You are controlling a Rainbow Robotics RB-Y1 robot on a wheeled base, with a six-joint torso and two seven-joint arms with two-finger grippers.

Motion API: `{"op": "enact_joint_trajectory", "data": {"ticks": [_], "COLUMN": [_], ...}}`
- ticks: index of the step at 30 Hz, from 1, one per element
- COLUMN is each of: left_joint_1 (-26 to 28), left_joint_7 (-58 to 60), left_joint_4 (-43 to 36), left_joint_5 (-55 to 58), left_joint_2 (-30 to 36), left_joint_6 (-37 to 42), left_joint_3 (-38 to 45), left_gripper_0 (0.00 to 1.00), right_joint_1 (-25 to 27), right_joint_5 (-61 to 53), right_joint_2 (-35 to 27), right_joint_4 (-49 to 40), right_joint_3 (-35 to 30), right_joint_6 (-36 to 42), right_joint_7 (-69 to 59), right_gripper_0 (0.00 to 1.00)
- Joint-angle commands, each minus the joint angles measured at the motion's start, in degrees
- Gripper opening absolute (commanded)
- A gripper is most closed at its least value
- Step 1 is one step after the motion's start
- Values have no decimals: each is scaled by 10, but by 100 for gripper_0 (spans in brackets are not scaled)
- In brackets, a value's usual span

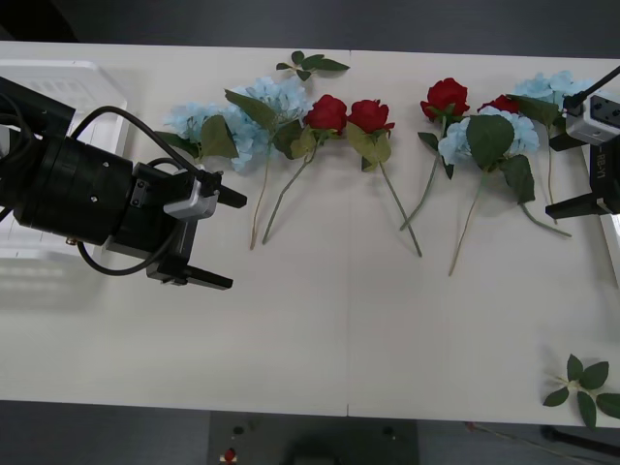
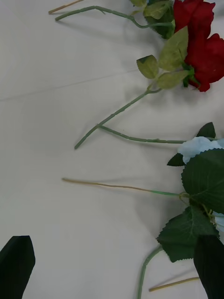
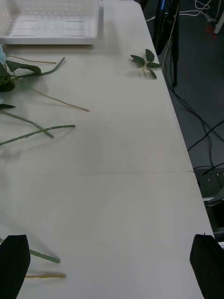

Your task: Put the red flowers into the right box and the blue flowers into the left box

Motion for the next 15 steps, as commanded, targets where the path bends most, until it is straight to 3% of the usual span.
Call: {"op": "enact_joint_trajectory", "data": {"ticks": [1, 4, 5, 7, 11, 15], "left_joint_1": [44, 55, 51, 38, 27, 26], "left_joint_7": [-2, -2, -2, -2, -2, -2], "left_joint_4": [10, 30, 38, 39, 40, 44], "left_joint_5": [0, 20, 29, 26, 28, 42], "left_joint_2": [-13, -28, -35, -35, -28, 10], "left_joint_6": [7, 11, 14, 26, 39, -22], "left_joint_3": [-21, -20, -19, -7, 21, 31], "left_gripper_0": [100, 100, 100, 100, 100, 100], "right_joint_1": [-4, -4, 33, 38, 30, 12], "right_joint_5": [0, 0, 0, -1, -14, -57], "right_joint_2": [7, 7, 38, 44, 33, 9], "right_joint_4": [-10, -10, 3, 2, -1, -4], "right_joint_3": [-5, -5, 12, 8, -13, -12], "right_joint_6": [-3, -3, -1, -6, -17, -44], "right_joint_7": [-3, -3, -3, -3, -3, -3], "right_gripper_0": [100, 100, 100, 100, 100, 100]}}
